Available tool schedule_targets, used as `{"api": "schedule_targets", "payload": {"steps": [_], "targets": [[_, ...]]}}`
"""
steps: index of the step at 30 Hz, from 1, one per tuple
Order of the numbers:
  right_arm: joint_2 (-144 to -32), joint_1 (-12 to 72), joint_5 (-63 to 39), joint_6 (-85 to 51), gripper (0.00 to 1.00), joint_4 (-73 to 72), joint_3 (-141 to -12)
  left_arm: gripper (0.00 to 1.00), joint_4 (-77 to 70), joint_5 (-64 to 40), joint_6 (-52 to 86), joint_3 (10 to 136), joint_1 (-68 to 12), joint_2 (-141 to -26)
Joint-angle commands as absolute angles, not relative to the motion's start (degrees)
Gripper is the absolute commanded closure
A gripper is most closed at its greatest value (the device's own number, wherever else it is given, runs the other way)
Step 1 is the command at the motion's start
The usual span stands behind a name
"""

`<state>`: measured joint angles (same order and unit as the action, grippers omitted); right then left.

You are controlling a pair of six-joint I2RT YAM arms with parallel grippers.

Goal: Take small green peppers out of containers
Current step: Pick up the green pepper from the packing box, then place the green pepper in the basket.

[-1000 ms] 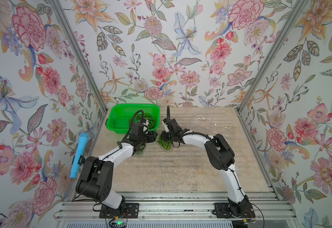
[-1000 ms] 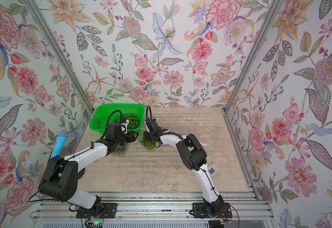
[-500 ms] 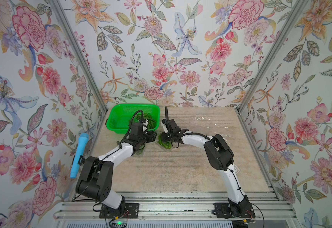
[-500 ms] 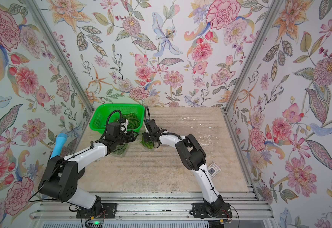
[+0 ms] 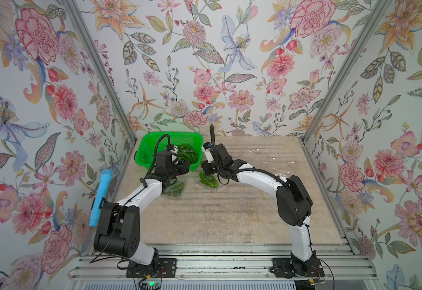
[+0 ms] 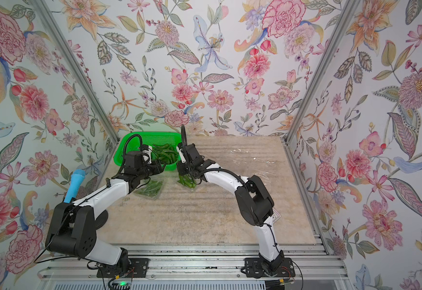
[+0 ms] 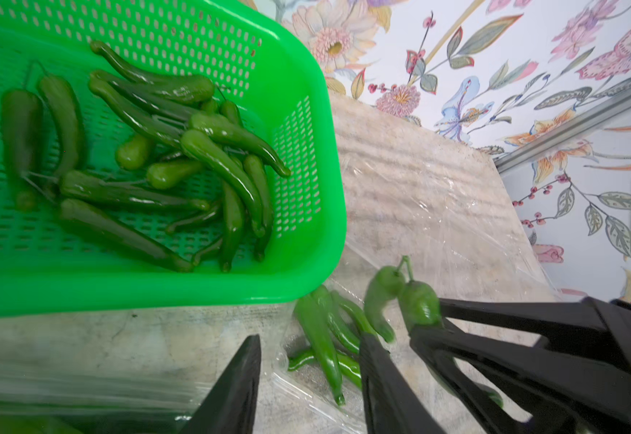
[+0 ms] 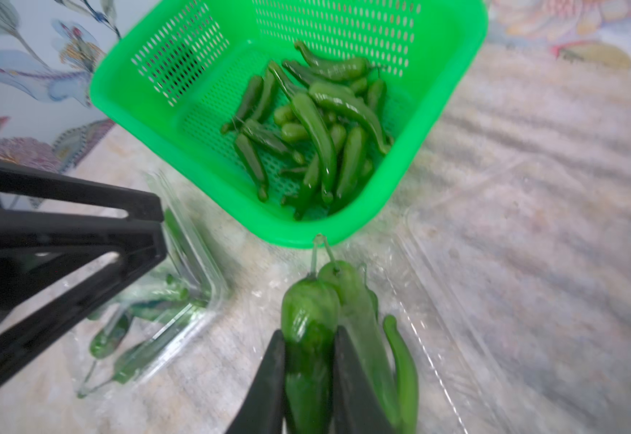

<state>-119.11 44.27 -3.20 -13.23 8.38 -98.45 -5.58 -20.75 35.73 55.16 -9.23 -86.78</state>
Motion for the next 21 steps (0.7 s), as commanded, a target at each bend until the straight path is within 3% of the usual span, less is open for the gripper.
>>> {"api": "schedule_targets", "payload": {"steps": [1, 6, 9, 10, 11, 12, 16, 21], "targets": [[-123.4, 43.4, -6.9, -10.1, 0.94, 8.6, -106.6, 0.54, -6.6, -20.9, 34.7, 58.1, -6.5, -85.4], [-137.7, 41.3, -13.0, -9.0, 0.92, 11.8, -127.9, 0.54, -6.5, -22.1, 34.5, 62.7, -5.1, -88.8], [-148.9, 40.1, -16.8, -9.6, 0.84, 15.7, -145.0, 0.54, -7.0, -22.9, 34.7, 63.9, -5.1, -91.5], [-152.6, 39.7, -17.5, -10.4, 0.79, 16.1, -150.1, 0.54, -7.1, -23.1, 34.9, 63.8, -5.1, -92.0], [-155.4, 39.3, -17.6, -10.9, 0.62, 16.3, -154.2, 0.54, -7.3, -23.4, 35.0, 63.8, -5.1, -92.3], [-157.3, 39.0, -17.8, -10.9, 0.56, 16.3, -156.6, 0.54, -7.4, -23.4, 35.1, 63.6, -5.2, -92.5], [-157.1, 37.4, -17.6, -11.4, 0.52, 14.3, -155.5, 0.54, -7.4, -23.1, 34.9, 61.5, -5.1, -92.0], [-147.1, 37.4, -16.9, -6.1, 0.53, 9.9, -142.2, 0.54, -7.1, -22.8, 35.1, 57.6, -5.2, -90.0]]}}
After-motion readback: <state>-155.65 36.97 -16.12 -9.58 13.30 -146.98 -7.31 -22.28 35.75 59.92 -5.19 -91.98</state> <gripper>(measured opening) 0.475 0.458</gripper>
